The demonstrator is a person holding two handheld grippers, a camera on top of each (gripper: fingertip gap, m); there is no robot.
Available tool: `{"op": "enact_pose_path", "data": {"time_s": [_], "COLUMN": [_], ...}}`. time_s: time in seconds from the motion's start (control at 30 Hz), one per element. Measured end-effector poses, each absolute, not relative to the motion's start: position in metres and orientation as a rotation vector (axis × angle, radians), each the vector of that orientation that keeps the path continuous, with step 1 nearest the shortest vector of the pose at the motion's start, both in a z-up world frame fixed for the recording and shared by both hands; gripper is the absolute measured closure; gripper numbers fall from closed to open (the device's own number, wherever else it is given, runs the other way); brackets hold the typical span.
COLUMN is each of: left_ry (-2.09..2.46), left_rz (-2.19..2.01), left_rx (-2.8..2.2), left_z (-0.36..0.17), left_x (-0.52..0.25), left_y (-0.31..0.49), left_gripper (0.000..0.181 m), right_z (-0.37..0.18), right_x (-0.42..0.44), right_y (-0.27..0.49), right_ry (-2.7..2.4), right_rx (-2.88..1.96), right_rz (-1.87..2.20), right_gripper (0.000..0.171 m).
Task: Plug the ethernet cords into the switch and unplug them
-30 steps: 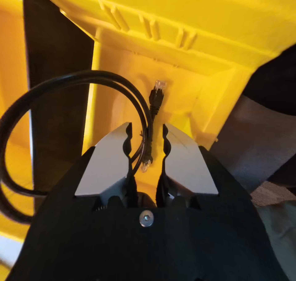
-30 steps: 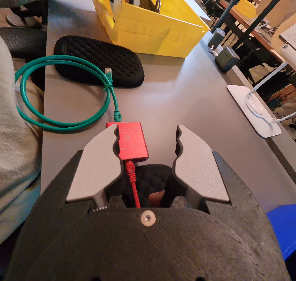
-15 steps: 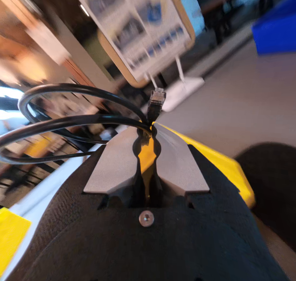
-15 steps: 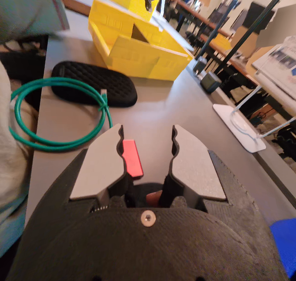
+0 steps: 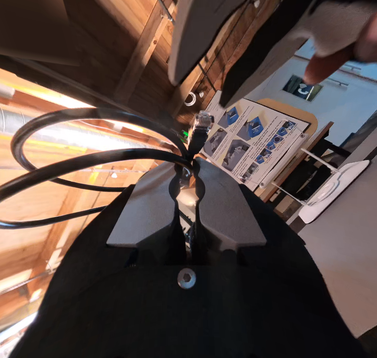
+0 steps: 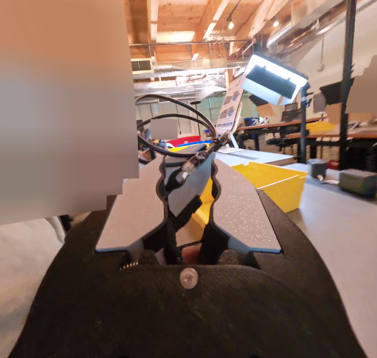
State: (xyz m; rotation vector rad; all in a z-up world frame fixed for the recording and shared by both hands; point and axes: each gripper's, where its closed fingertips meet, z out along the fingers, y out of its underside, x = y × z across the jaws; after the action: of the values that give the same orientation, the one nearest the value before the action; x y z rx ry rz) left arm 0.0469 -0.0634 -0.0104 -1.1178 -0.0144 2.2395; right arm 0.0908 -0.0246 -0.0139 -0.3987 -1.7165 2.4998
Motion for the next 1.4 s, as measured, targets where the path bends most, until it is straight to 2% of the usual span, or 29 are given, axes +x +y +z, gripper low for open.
{"op": "enact_pose_path", "data": {"time_s": [0.37,0.7,0.8,0.87,1.03,1.13,1.33,1.4], "left_ry": [0.145,0.061,0.176,0.288,0.225,0.091,-0.259,-0.279], "left_rz": [2.384,2.224,2.055,1.926,1.41,1.108,0.966,0.882], "left_rx": [-1.142,-1.164,-1.273,-1.354,-1.516,-1.695,-1.087,-1.093], "left_z": [-0.021,-0.021,-0.042,-0.06,-0.08,-0.097,0.015,0.035], "left_x": [0.051,0.049,0.044,0.047,0.046,0.04,0.054,0.062], "left_y": [-0.052,-0.048,-0.035,-0.026,-0.041,-0.068,-0.111,-0.095], "left_gripper": [0.172,0.172,0.164,0.151,0.152,0.152,0.151,0.132], "right_z": [-0.044,-0.046,-0.039,-0.025,0.01,0.013,-0.007,-0.015], "right_x": [0.076,0.07,0.057,0.05,0.053,0.058,0.076,0.079], "right_y": [-0.034,-0.022,0.003,0.03,0.086,0.099,0.074,0.062], "right_ry": [-1.871,-1.846,-1.753,-1.648,-1.429,-1.421,-1.618,-1.693], "right_rx": [-0.544,-0.501,-0.465,-0.446,-0.332,-0.263,-0.048,0.014], "right_rz": [2.467,2.346,2.211,2.13,1.992,1.943,1.894,1.839], "right_gripper": [0.157,0.158,0.158,0.159,0.159,0.159,0.159,0.158]}}
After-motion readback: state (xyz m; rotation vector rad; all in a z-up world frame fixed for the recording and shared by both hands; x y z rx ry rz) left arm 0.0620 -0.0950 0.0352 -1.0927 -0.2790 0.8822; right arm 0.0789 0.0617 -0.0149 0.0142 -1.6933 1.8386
